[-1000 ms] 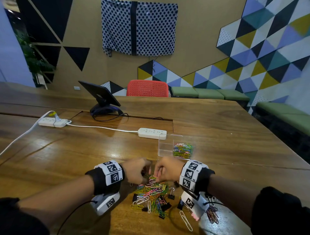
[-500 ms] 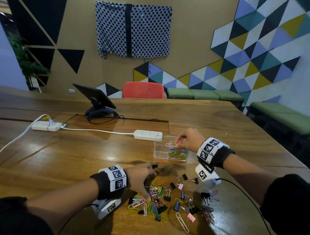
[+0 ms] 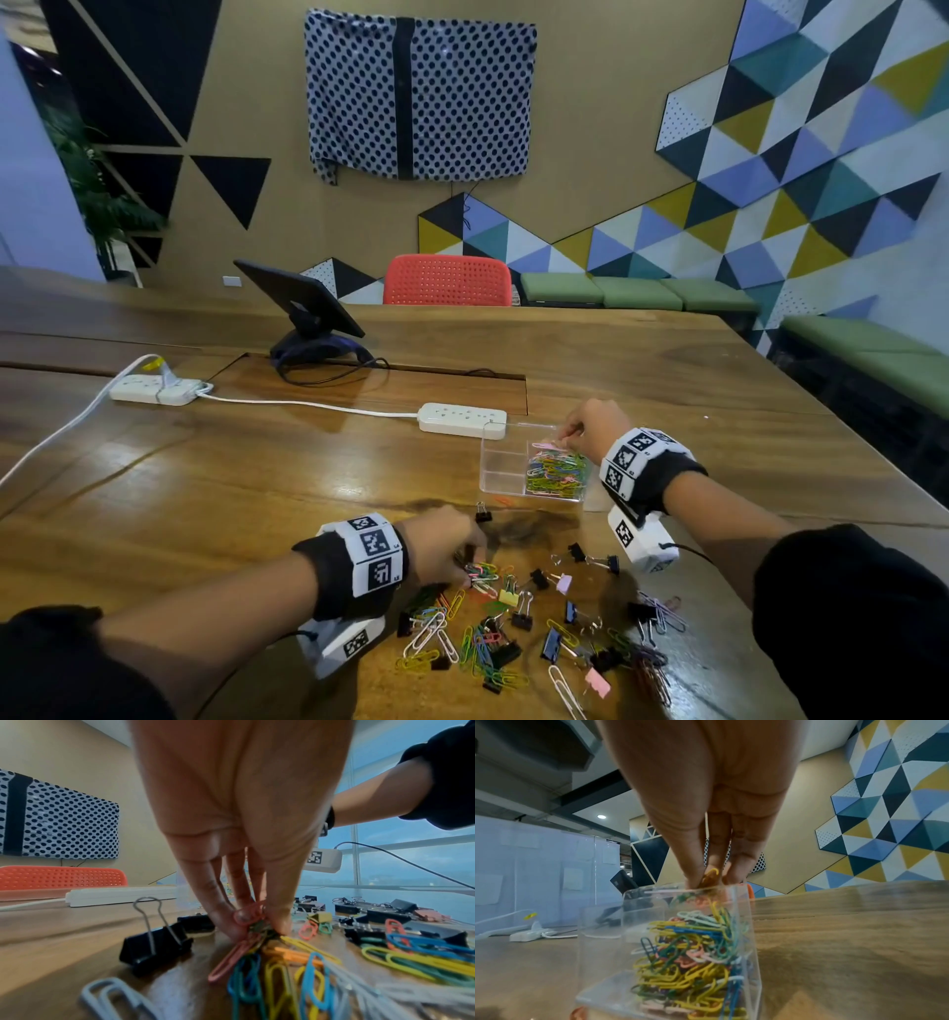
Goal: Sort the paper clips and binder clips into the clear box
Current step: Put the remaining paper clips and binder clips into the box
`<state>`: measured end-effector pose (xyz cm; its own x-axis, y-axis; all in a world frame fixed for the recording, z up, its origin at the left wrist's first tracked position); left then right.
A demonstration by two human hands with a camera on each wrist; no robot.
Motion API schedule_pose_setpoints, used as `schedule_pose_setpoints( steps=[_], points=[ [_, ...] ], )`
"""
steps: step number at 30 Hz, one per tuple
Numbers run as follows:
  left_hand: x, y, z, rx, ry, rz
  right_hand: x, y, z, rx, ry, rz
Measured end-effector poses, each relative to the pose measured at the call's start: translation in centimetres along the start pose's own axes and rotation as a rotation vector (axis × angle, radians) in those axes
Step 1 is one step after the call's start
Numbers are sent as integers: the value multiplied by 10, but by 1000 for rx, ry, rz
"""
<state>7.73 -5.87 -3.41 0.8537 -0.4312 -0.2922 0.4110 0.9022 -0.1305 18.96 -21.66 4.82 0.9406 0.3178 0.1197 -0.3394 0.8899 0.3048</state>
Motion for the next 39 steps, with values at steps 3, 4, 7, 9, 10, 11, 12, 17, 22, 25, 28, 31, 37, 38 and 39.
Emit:
schedule_pose_setpoints(
  steps=[3, 4, 7, 9, 10, 11, 12, 17, 22, 25, 28, 31, 37, 38, 39],
  points=[
    [3, 4, 6, -67, -29, 18, -1, 0, -3, -11, 3, 22],
    [4, 6, 7, -98, -32, 28, -2, 0, -3, -18, 1, 27],
    [6, 12, 11, -216, -30, 56, -10, 3, -2, -56, -7, 53],
    [6, 18, 12, -306, -19, 93, -18, 9, 1, -92, -30, 99],
    [7, 21, 11, -374, 0, 108, -22, 13, 2, -109, -44, 131],
    [7, 22, 10, -448, 28, 117, -26, 17, 3, -127, -52, 162],
    [8, 23, 8, -496, 50, 123, -30, 22, 3, -140, -56, 191],
    [8, 18, 11, -508, 51, 98, -55, 60, -24, -1, 88, 367],
    [8, 8, 15, -524, 49, 49, -77, 79, -75, 233, 344, 345],
    [8, 10, 16, -554, 41, 50, -77, 76, -84, 363, 331, 266],
    [10, 11, 21, -604, 16, 49, -75, 72, -83, 488, 290, 226],
    [16, 11, 33, -577, -15, 37, -73, 63, -75, 529, 227, 167],
    [35, 6, 75, -537, -148, 40, -88, 49, -73, 132, 315, 240],
    [38, 3, 83, -537, -178, 36, -93, 49, -73, 63, 348, 265],
    [40, -1, 92, -532, -210, 26, -96, 50, -73, 6, 383, 284]
  ],
)
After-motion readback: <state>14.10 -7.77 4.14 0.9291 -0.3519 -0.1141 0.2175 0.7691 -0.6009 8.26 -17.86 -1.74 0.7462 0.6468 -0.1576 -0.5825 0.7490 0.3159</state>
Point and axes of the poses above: each hand's wrist, its own x-axis towards the middle knuckle, its own z-axis out of the back of the hand, y = z × x, the point moved 9 cm from there along x, towards the middle knuckle, and after that the axes turned 11 degrees about z, right-handed, at the moved point
